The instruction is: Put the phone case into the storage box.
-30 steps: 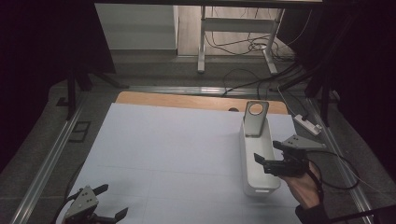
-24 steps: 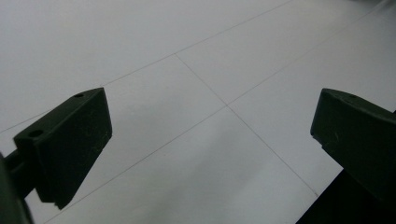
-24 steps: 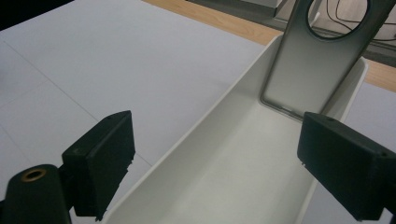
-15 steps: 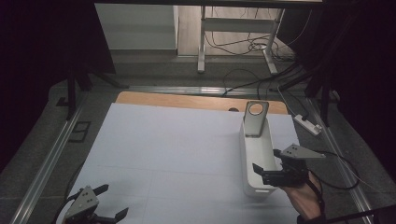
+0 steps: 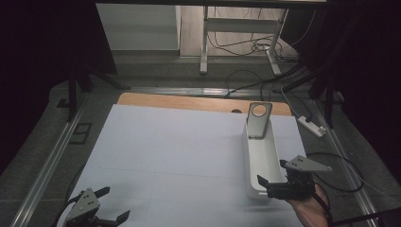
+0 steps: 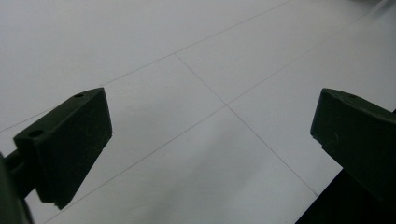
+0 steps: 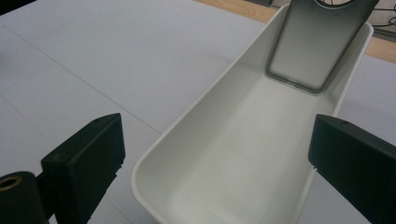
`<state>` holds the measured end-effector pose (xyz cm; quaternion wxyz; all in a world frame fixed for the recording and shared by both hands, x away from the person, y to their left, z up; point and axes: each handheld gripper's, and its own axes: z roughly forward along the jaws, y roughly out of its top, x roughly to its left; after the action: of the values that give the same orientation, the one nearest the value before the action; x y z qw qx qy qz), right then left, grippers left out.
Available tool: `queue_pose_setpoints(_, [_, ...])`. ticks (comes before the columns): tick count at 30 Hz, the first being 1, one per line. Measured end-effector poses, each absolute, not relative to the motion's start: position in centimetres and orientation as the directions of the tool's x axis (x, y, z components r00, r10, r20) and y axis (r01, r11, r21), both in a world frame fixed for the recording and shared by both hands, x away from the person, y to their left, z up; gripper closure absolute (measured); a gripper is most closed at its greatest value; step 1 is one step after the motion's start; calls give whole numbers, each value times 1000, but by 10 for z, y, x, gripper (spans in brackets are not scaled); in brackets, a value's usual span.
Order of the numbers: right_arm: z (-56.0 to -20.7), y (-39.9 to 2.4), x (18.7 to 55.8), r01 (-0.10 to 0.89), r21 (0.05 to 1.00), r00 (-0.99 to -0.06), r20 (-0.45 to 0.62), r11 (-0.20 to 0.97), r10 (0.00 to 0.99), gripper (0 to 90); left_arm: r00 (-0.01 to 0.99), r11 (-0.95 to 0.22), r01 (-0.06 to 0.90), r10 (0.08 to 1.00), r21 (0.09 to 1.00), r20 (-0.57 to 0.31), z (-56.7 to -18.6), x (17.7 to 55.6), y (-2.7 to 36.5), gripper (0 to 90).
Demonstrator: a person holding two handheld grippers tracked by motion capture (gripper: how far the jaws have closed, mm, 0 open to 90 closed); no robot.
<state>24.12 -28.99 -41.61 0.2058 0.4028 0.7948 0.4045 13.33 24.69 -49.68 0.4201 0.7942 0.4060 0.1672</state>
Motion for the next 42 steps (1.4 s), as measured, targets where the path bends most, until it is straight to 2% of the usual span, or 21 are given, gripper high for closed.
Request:
queue_pose_setpoints(13, [-416, -295, 223, 491, 808, -574, 18, 327, 819, 3, 615, -321, 504, 785, 802, -72, -497, 134, 246, 0])
queue_pose_setpoints(42, [-425, -319, 187, 513, 810, -523, 31, 286, 852, 0, 615, -321, 508, 785, 800, -76, -497, 134, 247, 0])
